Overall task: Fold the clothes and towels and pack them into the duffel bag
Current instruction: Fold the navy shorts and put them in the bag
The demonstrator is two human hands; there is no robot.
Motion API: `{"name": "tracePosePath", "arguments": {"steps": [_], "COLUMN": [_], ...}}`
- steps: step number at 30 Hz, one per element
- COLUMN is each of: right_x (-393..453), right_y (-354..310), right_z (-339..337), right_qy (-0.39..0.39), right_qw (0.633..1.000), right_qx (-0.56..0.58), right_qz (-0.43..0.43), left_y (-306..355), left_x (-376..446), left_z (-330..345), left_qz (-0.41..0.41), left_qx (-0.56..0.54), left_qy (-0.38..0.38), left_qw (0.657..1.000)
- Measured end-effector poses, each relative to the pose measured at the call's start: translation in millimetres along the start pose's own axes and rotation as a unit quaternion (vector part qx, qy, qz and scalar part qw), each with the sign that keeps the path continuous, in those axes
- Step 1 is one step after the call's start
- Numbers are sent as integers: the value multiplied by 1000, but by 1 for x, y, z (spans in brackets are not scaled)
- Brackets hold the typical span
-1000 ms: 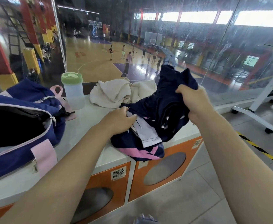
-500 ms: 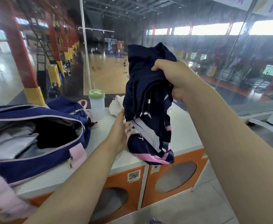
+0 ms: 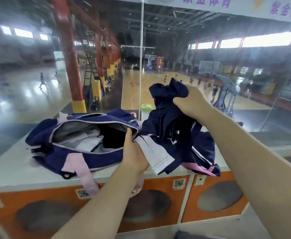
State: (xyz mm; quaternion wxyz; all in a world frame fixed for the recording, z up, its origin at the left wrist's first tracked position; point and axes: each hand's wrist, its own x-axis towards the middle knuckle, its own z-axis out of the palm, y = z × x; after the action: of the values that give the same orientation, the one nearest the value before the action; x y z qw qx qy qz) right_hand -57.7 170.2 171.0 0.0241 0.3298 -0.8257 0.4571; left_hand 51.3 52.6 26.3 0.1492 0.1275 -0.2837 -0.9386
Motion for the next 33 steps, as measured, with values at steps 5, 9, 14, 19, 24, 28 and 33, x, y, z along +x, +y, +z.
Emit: {"name": "tracePosePath", "arguments": {"steps": [5, 9, 14, 19, 24, 28, 33], "right_x": [-49, -84, -97, -89, -82, -78, -72], "right_y": [-5, -7, -9, -6, 11, 19, 33], "right_z": [55, 100, 118, 116, 129, 138, 140], "right_qy": [-30, -95, -244, -179, -75, -163, -161], "right_qw": [963, 918, 965, 863, 931, 891, 884], "right_qx": [-233, -313, 8, 457, 337, 380, 382], "right_qz": [-134, -224, -98, 121, 119, 189, 218], "left_y": [21, 30, 46, 63, 75, 77, 105], "left_x": [-24, -33, -47, -41, -27, -31, -38], "left_z": [-2, -4, -17, -30, -58, -58, -48], "left_qz": [-7, 51, 49, 3, 70, 78, -58], "left_qx": [4, -21, 49, 104, 175, 296, 366], "left_qy": [-85, 14, 38, 44, 102, 118, 112], "left_qw": [996, 998, 997, 994, 977, 945, 922]}}
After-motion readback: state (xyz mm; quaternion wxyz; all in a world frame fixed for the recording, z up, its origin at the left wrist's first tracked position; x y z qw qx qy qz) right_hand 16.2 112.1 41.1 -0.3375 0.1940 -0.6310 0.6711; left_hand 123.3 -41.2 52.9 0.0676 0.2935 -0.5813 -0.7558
